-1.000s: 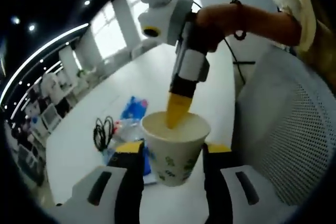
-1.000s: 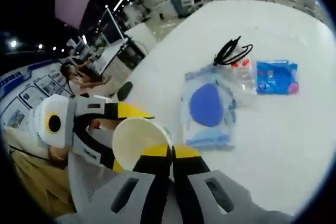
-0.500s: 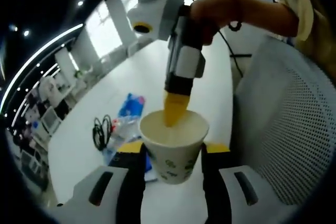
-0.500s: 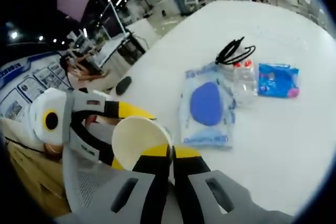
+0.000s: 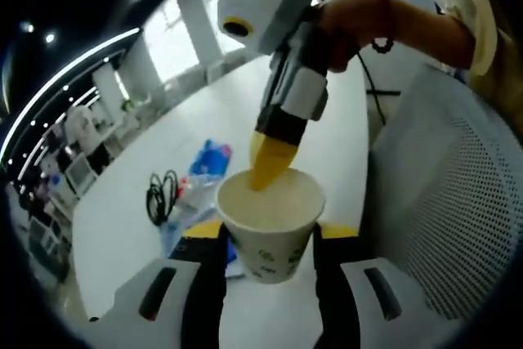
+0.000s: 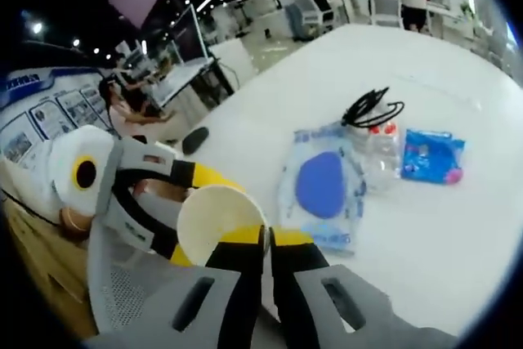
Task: Arrange the tabletop items into an orderly group along one side of the table until the central work area is clear of visible clutter.
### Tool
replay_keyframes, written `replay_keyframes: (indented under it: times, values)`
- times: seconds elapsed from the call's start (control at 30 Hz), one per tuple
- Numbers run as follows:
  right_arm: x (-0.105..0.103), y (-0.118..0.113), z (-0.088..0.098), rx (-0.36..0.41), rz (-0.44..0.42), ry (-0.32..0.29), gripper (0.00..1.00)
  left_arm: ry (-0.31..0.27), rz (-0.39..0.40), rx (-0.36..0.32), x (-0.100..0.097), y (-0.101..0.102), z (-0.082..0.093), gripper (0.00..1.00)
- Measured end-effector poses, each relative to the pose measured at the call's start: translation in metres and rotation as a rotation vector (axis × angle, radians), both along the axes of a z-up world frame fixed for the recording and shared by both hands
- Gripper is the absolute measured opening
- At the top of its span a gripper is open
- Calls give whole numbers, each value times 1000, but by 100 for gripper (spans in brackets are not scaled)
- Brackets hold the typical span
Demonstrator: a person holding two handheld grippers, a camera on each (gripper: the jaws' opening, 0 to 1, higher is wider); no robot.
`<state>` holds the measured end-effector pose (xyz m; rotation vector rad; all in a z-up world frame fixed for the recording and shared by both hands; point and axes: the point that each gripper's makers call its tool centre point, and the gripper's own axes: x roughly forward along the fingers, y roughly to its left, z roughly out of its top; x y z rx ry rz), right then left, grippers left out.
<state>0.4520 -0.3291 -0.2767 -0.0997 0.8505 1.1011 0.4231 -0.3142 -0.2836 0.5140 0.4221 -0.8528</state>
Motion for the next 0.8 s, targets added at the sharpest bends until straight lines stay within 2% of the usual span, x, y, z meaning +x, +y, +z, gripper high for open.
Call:
replay_keyframes:
  times: [0.13,0.3,0.4,0.53,0.63,0.8]
  values:
    - [9,-3,4,7,-28,-51,20,0,11,-9,0,1,1,39]
    - [17,-9,6,0,-53,-82,30,6,61,-18,5,9,2,39]
    - [23,-16,4,-28,-83,-114,43,3,91,-55,8,12,6,39]
    - [24,-23,4,-35,-100,-115,48,16,140,-88,11,19,8,39]
    - [24,-26,4,-36,-104,-129,55,13,162,-96,13,23,9,39]
    - [28,-32,5,-23,-128,-141,58,15,176,-122,14,23,12,39]
